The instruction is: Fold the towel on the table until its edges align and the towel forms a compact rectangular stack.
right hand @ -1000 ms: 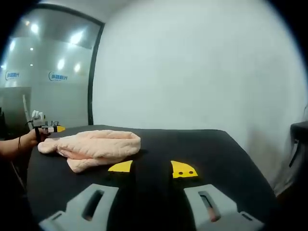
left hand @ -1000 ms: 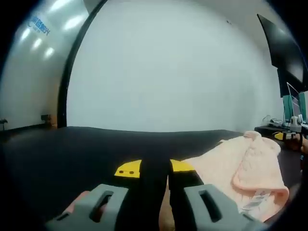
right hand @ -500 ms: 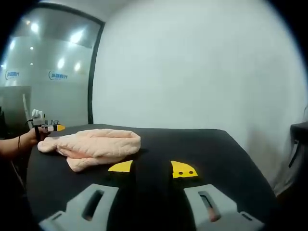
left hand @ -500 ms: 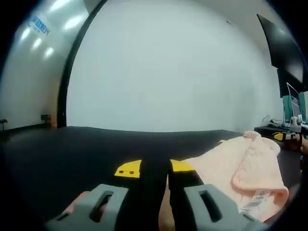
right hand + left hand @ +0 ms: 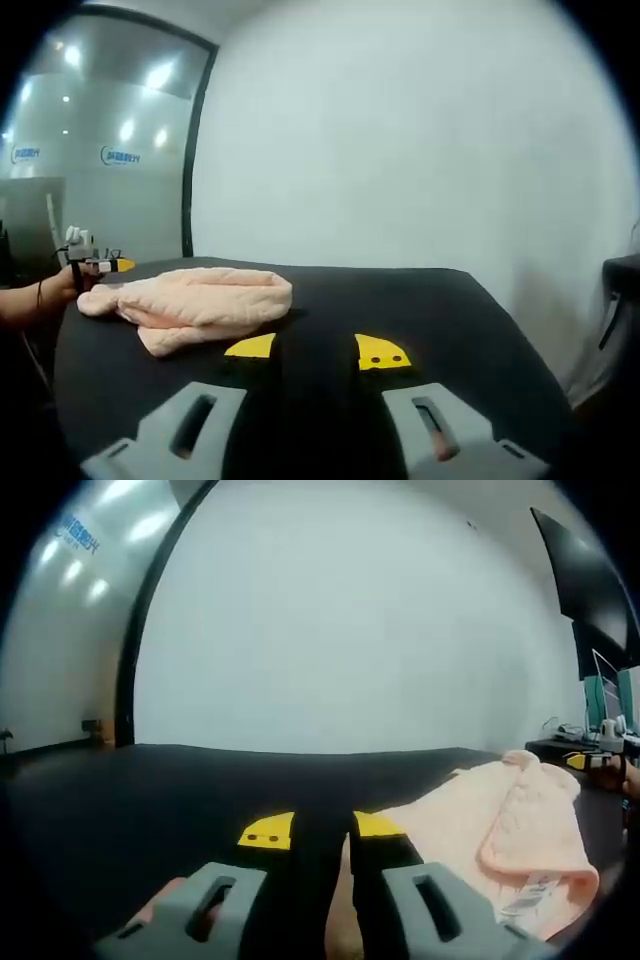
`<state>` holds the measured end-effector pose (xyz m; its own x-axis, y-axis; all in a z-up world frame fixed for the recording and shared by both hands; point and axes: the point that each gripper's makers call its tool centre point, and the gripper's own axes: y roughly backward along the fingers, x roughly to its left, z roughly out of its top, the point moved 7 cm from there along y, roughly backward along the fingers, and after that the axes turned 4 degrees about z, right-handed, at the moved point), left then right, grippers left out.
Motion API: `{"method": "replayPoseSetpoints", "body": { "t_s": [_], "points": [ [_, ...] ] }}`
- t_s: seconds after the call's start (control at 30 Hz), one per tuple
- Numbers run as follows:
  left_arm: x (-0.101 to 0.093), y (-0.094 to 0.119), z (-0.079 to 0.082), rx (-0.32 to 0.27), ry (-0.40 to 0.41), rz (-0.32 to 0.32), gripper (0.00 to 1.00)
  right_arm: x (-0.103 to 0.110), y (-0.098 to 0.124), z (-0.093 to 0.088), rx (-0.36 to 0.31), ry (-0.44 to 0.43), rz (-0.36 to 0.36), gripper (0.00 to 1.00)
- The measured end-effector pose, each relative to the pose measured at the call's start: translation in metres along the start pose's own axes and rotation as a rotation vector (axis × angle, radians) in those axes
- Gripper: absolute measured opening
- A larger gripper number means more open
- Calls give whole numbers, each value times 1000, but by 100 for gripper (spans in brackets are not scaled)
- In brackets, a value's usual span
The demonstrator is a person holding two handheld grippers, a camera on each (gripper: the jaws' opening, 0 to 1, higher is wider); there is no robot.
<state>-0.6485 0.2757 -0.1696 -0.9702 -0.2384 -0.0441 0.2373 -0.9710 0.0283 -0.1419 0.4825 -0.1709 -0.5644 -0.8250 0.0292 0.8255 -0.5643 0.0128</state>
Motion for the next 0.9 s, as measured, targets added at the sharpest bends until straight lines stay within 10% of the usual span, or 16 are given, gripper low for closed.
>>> {"method": "replayPoseSetpoints", "body": {
  "t_s": [0.3,0.4,0.5,0.63,0.77,0.9],
  "points": [
    [0,2,0,-1,-5,-7,21,-5,-3,1,-8,-30,3,25],
    [-15,0,5,-19,-27,-124,21,-2,-5,-1,14,-2,-5,26],
    [-52,4,6,218,42,-351,23,0,-4,-1,18,6,-2,26],
    [-99,19,4,426,-83,-455,26,-1,-2,1,-1,-12,2,26],
    [-122,23,-7,557,23,-482,29,0,-2,1,-1,4,7,25],
    [-112,24,-21,617,-19,-351,32,4,-2,2,-9,3,38,25]
  ]
}}
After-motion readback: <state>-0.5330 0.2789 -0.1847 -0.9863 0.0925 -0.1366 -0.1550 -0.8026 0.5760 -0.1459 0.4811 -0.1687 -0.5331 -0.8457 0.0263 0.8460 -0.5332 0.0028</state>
